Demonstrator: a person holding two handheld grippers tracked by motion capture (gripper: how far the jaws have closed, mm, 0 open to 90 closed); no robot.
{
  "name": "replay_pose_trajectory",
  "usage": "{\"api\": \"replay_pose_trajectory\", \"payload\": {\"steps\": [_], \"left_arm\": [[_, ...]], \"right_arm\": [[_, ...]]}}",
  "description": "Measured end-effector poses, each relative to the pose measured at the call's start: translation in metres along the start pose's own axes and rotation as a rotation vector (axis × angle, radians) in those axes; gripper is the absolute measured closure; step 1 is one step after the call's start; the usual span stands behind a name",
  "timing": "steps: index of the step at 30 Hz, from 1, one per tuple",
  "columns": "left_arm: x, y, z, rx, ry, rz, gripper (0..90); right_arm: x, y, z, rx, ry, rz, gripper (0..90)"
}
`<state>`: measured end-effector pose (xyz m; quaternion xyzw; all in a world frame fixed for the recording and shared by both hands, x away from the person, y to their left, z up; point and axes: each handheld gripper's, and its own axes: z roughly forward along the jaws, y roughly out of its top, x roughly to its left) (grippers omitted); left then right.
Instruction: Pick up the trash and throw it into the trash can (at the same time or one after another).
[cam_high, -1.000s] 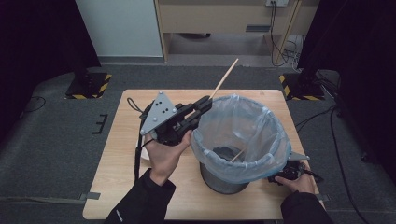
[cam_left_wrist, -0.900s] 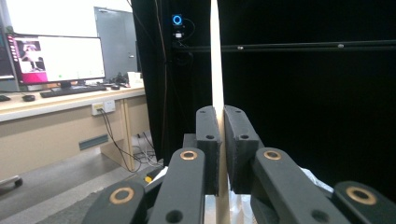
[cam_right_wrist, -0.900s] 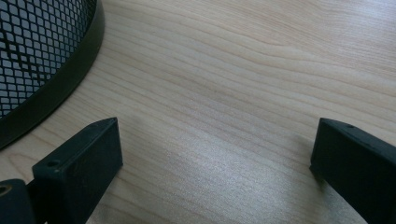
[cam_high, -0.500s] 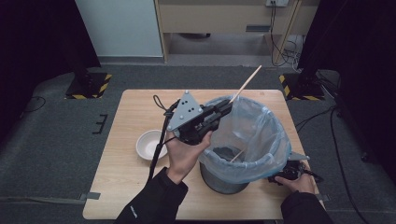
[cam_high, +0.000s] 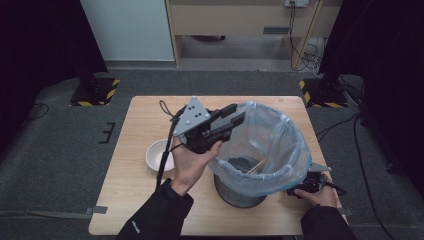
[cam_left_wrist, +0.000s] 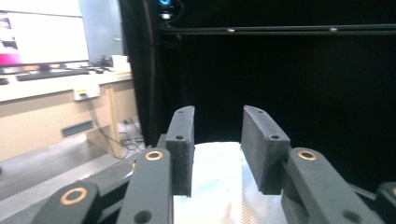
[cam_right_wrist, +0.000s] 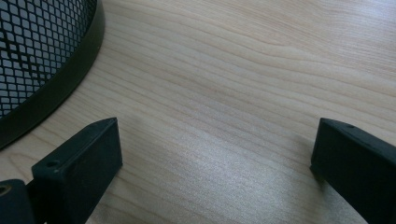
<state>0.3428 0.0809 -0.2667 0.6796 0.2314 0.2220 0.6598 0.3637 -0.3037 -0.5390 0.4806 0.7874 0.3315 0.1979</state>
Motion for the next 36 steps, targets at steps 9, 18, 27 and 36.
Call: {"api": "replay_pose_trajectory", "payload": {"steps": [9, 18, 27, 36], "left_arm": [[0.041, -0.018, -0.051, 0.058, 0.143, -0.015, 57.8], [0.071, -0.052, -0.072, 0.120, 0.246, -0.068, 54.6], [0.098, -0.094, -0.069, 0.198, 0.325, -0.121, 54.1], [0.119, -0.135, -0.055, 0.299, 0.392, -0.136, 53.1]], "right_arm": [[0.000, 0.000, 0.000, -0.001, 0.000, -0.003, 2.1], [0.000, 0.000, 0.000, 0.000, 0.000, 0.000, 2.1], [0.000, 0.000, 0.000, 0.000, 0.000, 0.000, 2.1], [0.000, 0.000, 0.000, 0.000, 0.000, -0.003, 2.1]]}}
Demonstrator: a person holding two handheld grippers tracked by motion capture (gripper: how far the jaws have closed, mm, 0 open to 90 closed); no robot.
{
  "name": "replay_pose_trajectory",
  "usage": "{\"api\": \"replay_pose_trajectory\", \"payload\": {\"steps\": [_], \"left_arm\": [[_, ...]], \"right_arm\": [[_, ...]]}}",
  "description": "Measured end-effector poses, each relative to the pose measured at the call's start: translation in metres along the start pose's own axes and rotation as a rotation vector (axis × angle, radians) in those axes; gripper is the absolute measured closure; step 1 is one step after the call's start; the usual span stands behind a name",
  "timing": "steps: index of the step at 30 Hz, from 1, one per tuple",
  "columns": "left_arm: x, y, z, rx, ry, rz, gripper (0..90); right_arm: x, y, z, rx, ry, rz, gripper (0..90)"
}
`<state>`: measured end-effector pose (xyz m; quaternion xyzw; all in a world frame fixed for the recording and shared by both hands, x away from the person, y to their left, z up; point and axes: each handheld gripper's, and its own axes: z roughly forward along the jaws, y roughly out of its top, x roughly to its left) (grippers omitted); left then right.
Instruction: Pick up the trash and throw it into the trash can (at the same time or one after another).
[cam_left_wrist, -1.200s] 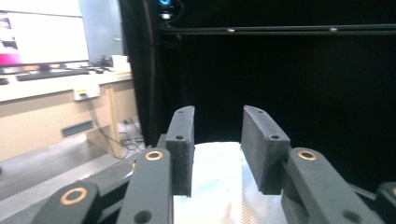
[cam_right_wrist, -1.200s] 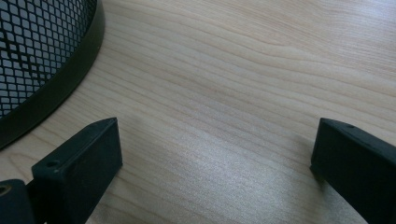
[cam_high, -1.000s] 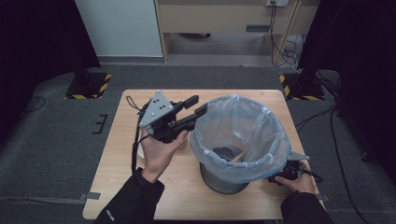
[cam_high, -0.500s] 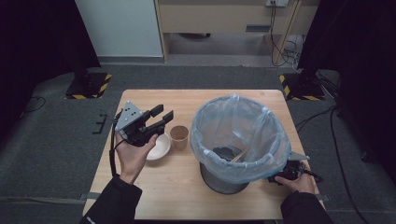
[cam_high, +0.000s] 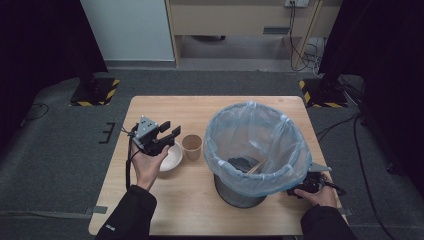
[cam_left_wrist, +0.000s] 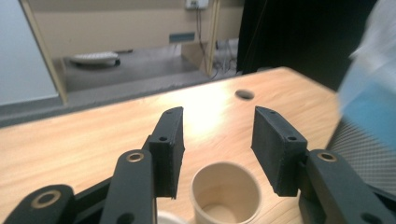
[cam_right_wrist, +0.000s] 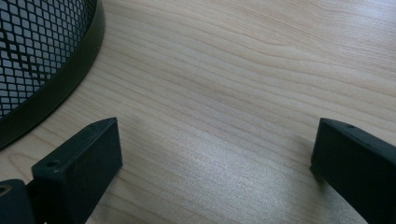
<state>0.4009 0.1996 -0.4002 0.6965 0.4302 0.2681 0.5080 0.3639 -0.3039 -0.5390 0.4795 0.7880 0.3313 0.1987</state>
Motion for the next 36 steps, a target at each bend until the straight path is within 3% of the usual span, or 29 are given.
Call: {"api": "replay_pose_trajectory", "payload": {"steps": [9, 17, 36], "left_arm": [[0.004, -0.021, 0.029, 0.074, 0.034, 0.001, 51.8], [0.007, -0.041, 0.051, 0.158, 0.030, -0.032, 56.1], [0.004, -0.057, 0.071, 0.280, 0.004, -0.085, 78.2]], "right_arm": [[0.000, 0.000, 0.000, 0.001, 0.000, 0.003, 2.1], [0.000, 0.000, 0.000, 0.000, 0.000, 0.000, 2.1], [0.000, 0.000, 0.000, 0.001, 0.001, 0.002, 2.0]]}}
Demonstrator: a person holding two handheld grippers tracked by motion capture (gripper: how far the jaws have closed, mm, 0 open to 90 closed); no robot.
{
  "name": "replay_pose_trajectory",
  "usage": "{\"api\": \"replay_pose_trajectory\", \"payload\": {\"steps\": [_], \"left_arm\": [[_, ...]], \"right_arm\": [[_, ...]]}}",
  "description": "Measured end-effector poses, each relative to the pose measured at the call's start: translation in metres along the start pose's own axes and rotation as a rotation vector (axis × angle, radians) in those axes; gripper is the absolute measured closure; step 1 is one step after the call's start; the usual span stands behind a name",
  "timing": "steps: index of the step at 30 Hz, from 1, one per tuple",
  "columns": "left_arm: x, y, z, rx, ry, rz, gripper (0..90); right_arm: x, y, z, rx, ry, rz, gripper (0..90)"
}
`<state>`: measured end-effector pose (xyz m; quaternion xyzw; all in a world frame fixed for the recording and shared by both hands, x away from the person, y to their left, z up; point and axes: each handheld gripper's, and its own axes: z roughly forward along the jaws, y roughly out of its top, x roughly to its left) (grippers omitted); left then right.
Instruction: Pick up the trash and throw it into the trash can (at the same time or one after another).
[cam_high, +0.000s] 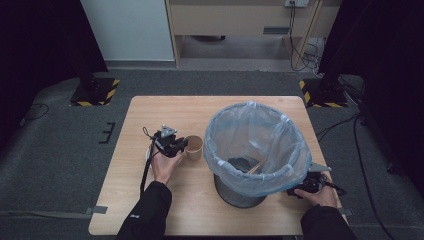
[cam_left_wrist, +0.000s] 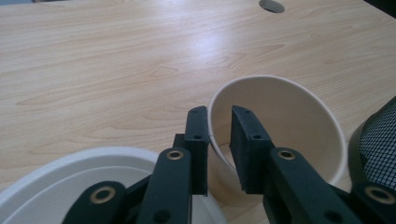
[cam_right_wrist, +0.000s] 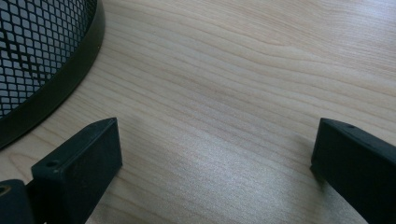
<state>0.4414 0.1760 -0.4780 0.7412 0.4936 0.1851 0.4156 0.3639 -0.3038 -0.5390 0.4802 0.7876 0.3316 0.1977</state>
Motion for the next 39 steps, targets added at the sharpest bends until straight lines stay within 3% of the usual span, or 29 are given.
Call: {"api": "replay_pose_trajectory", "payload": {"steps": [3, 9, 18, 29, 39], "left_arm": [[-0.001, -0.001, 0.002, 0.013, -0.002, -0.003, 82.8], [-0.003, 0.000, 0.001, 0.010, -0.019, -0.011, 83.6], [-0.002, 0.008, -0.017, -0.045, -0.038, 0.006, 84.6], [0.002, 0.024, -0.062, -0.179, -0.051, 0.021, 84.6], [0.008, 0.024, -0.102, -0.291, -0.082, 0.003, 84.6]], "right_arm": [[0.000, 0.000, 0.000, 0.000, 0.000, -0.002, 1.9], [0.000, 0.000, 0.000, 0.002, 0.002, -0.004, 2.0], [0.000, 0.000, 0.000, 0.002, 0.002, -0.004, 2.0], [0.000, 0.000, 0.000, 0.002, 0.002, -0.004, 1.9], [0.000, 0.000, 0.000, 0.002, 0.002, -0.005, 2.0]]}}
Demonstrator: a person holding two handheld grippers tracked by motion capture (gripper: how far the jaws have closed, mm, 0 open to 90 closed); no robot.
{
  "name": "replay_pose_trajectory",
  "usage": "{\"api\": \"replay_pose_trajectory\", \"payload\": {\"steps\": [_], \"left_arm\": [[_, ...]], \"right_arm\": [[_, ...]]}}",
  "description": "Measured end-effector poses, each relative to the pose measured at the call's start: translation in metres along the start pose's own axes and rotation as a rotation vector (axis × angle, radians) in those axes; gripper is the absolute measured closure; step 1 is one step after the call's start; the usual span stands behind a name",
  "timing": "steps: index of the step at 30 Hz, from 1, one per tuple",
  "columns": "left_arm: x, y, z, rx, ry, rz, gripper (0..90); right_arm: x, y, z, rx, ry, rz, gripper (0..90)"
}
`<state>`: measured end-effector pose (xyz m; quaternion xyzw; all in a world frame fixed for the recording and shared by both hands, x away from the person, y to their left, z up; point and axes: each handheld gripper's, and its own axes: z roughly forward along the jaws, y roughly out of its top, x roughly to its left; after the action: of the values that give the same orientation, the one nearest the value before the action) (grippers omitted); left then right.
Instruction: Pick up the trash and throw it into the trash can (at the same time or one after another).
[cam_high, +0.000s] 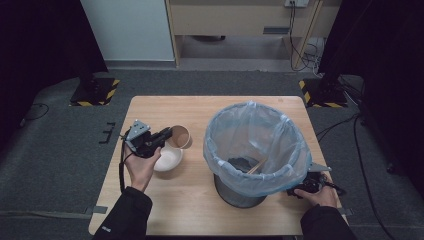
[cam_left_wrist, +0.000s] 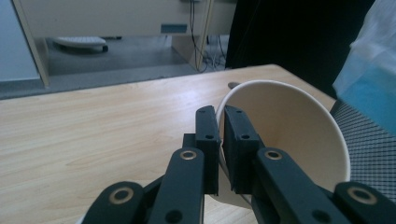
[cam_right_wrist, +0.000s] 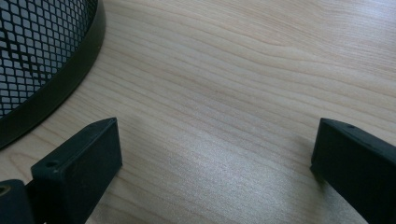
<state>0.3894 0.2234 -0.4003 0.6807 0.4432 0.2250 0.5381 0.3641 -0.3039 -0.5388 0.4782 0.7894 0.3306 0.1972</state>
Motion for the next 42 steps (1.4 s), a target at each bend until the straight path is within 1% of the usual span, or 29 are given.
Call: {"api": "replay_pose_trajectory", "payload": {"steps": [5, 9, 14, 20, 28, 42], "left_arm": [[0.001, 0.009, -0.012, -0.049, -0.001, -0.004, 84.5], [0.000, 0.017, -0.022, -0.094, 0.003, 0.001, 84.5], [0.000, 0.026, -0.033, -0.155, -0.005, -0.013, 84.5], [-0.002, 0.036, -0.048, -0.214, -0.010, -0.012, 84.5], [-0.012, 0.052, -0.065, -0.297, -0.037, 0.009, 84.5], [-0.032, 0.071, -0.095, -0.429, -0.088, 0.040, 84.5]], "right_arm": [[0.000, 0.000, 0.000, 0.000, 0.000, 0.000, 1.9], [0.000, 0.000, 0.000, 0.000, 0.001, 0.002, 2.0], [0.000, 0.000, 0.000, 0.000, 0.000, 0.000, 1.9], [0.000, 0.000, 0.000, 0.000, 0.000, 0.000, 2.0], [0.000, 0.000, 0.000, 0.001, 0.001, 0.002, 1.9], [0.000, 0.000, 0.000, 0.000, 0.000, 0.000, 2.0]]}}
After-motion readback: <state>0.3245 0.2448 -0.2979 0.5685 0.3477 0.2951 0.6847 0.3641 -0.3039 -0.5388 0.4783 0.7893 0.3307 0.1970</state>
